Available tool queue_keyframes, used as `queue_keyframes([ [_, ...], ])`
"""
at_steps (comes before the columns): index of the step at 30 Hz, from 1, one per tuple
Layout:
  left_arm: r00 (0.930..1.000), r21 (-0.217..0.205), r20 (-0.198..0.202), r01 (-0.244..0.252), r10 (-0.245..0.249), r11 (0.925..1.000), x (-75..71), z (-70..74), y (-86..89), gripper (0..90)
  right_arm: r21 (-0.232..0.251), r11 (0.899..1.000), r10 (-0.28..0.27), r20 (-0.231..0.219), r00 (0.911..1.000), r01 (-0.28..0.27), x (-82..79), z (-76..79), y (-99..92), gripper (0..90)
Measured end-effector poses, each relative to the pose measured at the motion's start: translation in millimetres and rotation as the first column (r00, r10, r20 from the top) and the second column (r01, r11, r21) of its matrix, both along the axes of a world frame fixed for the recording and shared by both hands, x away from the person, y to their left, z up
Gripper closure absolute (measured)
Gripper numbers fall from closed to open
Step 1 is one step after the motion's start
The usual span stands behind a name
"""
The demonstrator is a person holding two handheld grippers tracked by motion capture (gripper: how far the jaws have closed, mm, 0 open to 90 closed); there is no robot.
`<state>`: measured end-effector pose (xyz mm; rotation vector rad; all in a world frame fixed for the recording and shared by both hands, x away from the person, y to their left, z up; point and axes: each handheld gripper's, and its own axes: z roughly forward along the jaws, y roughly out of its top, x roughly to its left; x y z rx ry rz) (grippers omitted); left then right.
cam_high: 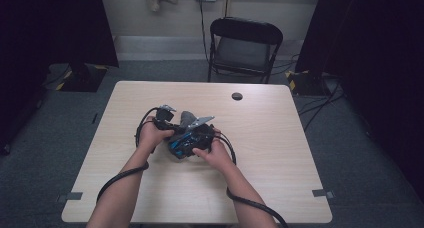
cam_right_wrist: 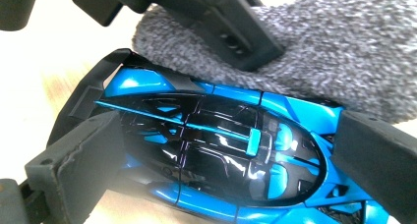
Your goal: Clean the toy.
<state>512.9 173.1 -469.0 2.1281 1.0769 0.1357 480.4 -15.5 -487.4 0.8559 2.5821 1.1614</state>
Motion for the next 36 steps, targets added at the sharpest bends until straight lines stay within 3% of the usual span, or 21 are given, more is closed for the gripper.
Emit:
queue_keyframes([
  [19,0.9992,-0.014,-0.026,-0.032,0.031,0.9994,-19.0,1.1,25.3,74.1,-0.002,1.000,0.002,0.001,1.0000,-0.002,0.3,0.2,-0.2,0.0],
  [36,0.9986,-0.020,-0.032,-0.042,0.042,0.9989,-49.3,1.7,56.5,74.1,-0.008,1.000,0.002,-0.003,1.0000,-0.002,0.6,0.9,0.5,0.0],
])
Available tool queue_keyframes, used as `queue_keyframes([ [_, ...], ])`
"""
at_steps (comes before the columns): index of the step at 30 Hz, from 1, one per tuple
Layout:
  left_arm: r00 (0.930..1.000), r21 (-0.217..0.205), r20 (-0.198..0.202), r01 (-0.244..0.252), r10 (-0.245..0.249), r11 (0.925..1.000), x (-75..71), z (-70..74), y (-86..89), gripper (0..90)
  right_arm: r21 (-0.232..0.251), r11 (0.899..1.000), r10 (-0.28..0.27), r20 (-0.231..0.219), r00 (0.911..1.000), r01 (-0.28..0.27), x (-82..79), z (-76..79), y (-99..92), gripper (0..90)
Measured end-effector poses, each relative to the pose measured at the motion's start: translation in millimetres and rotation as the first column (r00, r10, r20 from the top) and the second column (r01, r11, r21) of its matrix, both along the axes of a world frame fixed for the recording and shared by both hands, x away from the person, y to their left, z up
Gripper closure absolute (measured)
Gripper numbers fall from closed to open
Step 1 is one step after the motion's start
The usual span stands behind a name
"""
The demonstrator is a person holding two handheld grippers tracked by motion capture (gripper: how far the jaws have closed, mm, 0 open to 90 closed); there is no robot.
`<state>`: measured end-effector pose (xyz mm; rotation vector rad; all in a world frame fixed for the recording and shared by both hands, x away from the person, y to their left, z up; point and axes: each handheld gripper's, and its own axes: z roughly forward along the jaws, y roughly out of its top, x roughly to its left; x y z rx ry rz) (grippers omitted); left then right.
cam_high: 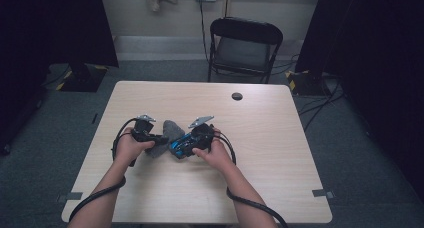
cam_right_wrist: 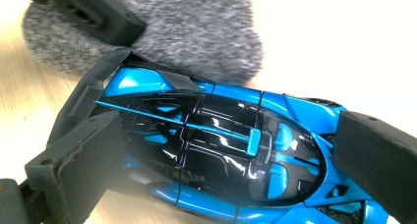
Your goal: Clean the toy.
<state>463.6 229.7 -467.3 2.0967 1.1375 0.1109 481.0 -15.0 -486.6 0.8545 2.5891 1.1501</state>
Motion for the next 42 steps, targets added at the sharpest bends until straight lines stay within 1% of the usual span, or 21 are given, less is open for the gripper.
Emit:
queue_keyframes([
  [4,1.0000,0.005,-0.003,-0.002,0.002,1.0000,-7.8,1.1,8.2,74.1,-0.001,1.000,0.000,0.001,1.0000,0.000,0.0,0.1,0.1,0.0],
  [5,1.0000,0.003,-0.009,0.000,0.000,1.0000,-10.1,1.5,10.2,74.1,0.001,1.000,-0.001,0.002,1.0000,0.001,-0.2,-0.1,0.0,0.0],
  [7,1.0000,0.007,-0.005,-0.006,0.006,1.0000,-14.5,2.3,14.5,74.1,0.005,1.000,-0.003,0.004,1.0000,0.003,-0.6,-0.4,-0.3,0.0],
  [12,0.9999,-0.007,0.001,-0.014,0.014,0.9999,-24.9,2.9,25.7,74.1,0.013,1.000,-0.003,0.011,0.9999,0.003,-0.9,-1.3,-1.0,0.0],
  [15,0.9999,-0.006,0.000,-0.016,0.016,0.9999,-30.0,2.7,31.8,74.1,0.017,1.000,-0.004,0.014,0.9999,0.004,-1.1,-1.6,-1.4,0.0],
  [20,0.9997,-0.011,0.015,-0.021,0.021,0.9997,-37.2,0.5,36.2,74.1,0.017,1.000,-0.006,0.015,0.9999,0.006,-1.5,-1.5,-1.0,0.0],
  [25,0.9995,-0.017,0.018,-0.026,0.027,0.9995,-39.4,-0.4,38.7,73.9,0.026,1.000,-0.011,0.017,0.9998,0.011,-2.2,-2.1,-1.6,0.0],
  [31,0.9994,-0.007,0.025,-0.024,0.024,0.9997,-39.8,0.5,37.3,73.9,0.010,1.000,-0.021,0.017,0.9996,0.021,-2.5,0.0,-1.0,0.0],
  [33,0.9992,-0.005,0.028,-0.028,0.028,0.9996,-39.7,1.1,37.3,74.1,0.002,1.000,-0.018,0.026,0.9995,0.018,-3.0,1.1,-1.2,1.7],
  [34,0.9992,0.001,0.030,-0.026,0.026,0.9997,-39.3,2.7,37.8,74.1,0.001,1.000,-0.003,0.032,0.9995,0.003,-4.1,3.7,-2.2,6.6],
  [37,0.9990,0.002,0.037,-0.027,0.027,0.9996,-39.5,6.6,37.3,74.2,-0.008,1.000,0.015,0.036,0.9992,-0.015,-4.9,8.3,-5.0,15.9],
  [39,0.9988,0.003,0.042,-0.026,0.026,0.9996,-39.8,10.3,36.5,74.2,-0.008,1.000,0.019,0.029,0.9994,-0.018,-4.8,11.3,-8.5,14.1],
  [40,0.9987,0.001,0.043,-0.026,0.026,0.9996,-40.0,12.4,36.1,74.2,-0.015,1.000,0.018,0.033,0.9993,-0.017,-5.1,12.9,-10.7,15.2],
  [41,0.9987,0.003,0.044,-0.025,0.025,0.9997,-40.1,14.8,36.1,74.3,-0.015,1.000,0.017,0.034,0.9993,-0.017,-5.4,14.2,-13.2,14.1],
  [42,0.9984,0.006,0.050,-0.026,0.026,0.9996,-40.2,17.0,36.2,74.3,-0.008,1.000,0.026,0.023,0.9994,-0.026,-5.3,15.4,-16.1,14.7],
])
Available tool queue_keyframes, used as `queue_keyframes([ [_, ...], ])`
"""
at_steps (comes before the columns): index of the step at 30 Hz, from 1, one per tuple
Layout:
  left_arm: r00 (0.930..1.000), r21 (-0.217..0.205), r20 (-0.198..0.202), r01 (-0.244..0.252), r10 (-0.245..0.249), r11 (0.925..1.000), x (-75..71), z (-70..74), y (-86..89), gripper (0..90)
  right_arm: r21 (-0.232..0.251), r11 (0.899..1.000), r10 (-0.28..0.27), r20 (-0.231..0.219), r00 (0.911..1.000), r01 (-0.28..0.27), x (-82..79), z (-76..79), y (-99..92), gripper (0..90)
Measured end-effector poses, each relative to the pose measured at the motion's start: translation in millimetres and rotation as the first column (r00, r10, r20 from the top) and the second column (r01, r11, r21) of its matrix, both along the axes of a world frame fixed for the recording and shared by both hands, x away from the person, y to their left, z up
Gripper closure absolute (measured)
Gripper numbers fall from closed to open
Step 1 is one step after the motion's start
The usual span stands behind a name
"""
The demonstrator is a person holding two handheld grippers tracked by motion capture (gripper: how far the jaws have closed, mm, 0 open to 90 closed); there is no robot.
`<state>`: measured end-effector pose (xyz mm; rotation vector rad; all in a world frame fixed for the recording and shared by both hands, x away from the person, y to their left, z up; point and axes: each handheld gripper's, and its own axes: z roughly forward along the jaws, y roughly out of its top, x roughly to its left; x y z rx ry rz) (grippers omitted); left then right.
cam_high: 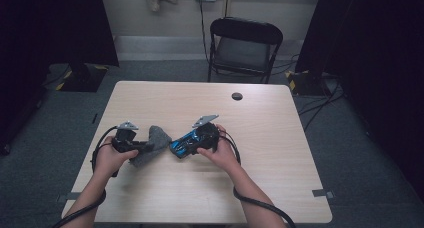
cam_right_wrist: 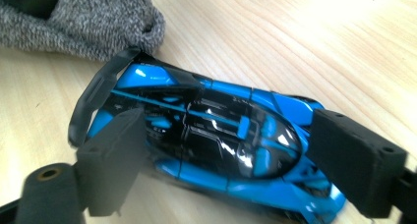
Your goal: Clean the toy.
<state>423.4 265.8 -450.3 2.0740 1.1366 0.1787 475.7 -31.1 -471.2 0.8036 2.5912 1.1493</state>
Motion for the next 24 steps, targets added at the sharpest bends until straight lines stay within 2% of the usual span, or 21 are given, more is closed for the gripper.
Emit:
queue_keyframes([
  [6,0.9998,-0.009,0.020,-0.006,0.007,0.9999,-0.1,19.0,0.7,74.6,0.000,1.000,0.015,0.005,0.9999,-0.015,-4.2,9.4,-18.9,14.4],
  [8,0.9997,-0.008,0.026,0.001,-0.001,1.0000,0.3,26.8,-0.3,74.9,0.018,1.000,0.009,0.006,0.9999,-0.009,-5.7,13.7,-25.8,14.5],
  [11,0.9993,-0.007,0.036,0.012,-0.012,0.9999,0.5,37.2,-5.7,75.2,0.039,0.999,0.029,0.011,0.9995,-0.029,-8.4,20.6,-36.2,14.5],
  [13,0.9989,-0.009,0.044,0.016,-0.015,0.9998,1.3,43.3,-10.7,75.2,0.033,0.999,0.035,0.020,0.9992,-0.036,-10.4,25.3,-41.5,14.5],
  [19,0.9960,-0.024,0.072,0.054,-0.053,0.9982,5.4,59.6,-32.7,75.2,0.058,0.997,0.059,0.018,0.9981,-0.060,-15.7,38.4,-54.0,14.5],
  [24,0.9922,-0.018,0.073,0.103,-0.101,0.9945,9.8,62.6,-58.7,75.2,0.060,0.994,0.089,0.040,0.9952,-0.091,-21.0,50.3,-62.7,14.6],
])
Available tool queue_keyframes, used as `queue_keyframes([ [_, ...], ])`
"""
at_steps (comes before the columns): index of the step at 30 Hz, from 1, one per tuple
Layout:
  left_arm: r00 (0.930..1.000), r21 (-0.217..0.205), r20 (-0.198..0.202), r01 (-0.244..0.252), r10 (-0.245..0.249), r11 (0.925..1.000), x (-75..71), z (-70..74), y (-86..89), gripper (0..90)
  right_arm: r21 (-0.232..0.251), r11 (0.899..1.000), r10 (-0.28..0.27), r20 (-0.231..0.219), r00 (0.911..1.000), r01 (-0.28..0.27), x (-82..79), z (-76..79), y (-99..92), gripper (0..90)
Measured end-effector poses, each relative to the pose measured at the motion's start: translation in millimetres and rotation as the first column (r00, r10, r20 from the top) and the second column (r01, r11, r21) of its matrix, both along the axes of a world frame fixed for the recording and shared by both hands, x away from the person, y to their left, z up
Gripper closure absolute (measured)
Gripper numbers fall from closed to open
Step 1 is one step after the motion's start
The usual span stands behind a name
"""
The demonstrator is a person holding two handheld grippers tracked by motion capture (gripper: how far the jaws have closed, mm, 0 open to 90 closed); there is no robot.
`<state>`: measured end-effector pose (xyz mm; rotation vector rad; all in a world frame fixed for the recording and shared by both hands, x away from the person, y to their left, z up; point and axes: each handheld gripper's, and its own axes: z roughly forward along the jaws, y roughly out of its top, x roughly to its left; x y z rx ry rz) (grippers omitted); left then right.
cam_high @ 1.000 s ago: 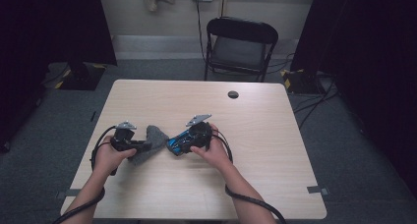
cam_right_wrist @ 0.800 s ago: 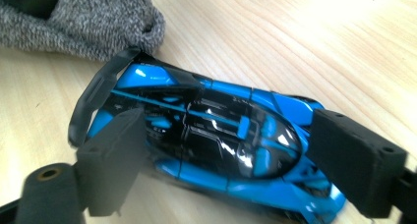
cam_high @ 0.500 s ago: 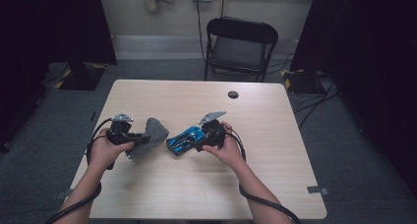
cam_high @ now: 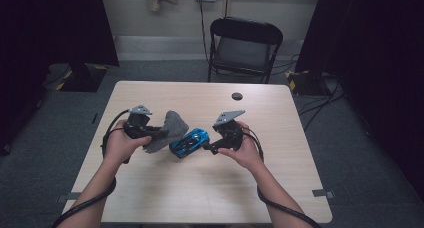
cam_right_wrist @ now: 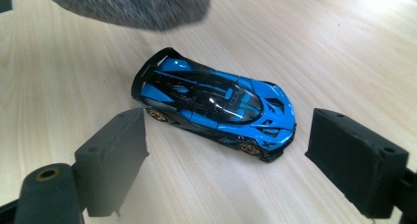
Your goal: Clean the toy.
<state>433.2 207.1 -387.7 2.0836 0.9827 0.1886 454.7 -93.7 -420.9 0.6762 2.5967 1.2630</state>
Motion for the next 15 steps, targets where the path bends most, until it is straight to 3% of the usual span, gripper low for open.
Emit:
queue_keyframes([
  [9,0.9968,0.012,-0.024,0.076,-0.076,0.9970,7.3,0.9,-47.0,75.2,0.021,0.999,0.043,0.052,0.9977,-0.044,-7.9,20.9,-0.5,14.6],
  [15,0.9872,-0.005,-0.021,0.158,-0.158,0.9875,5.5,-1.0,-74.4,75.1,0.029,0.999,0.035,0.039,0.9986,-0.036,-6.4,18.9,-5.0,18.0],
])
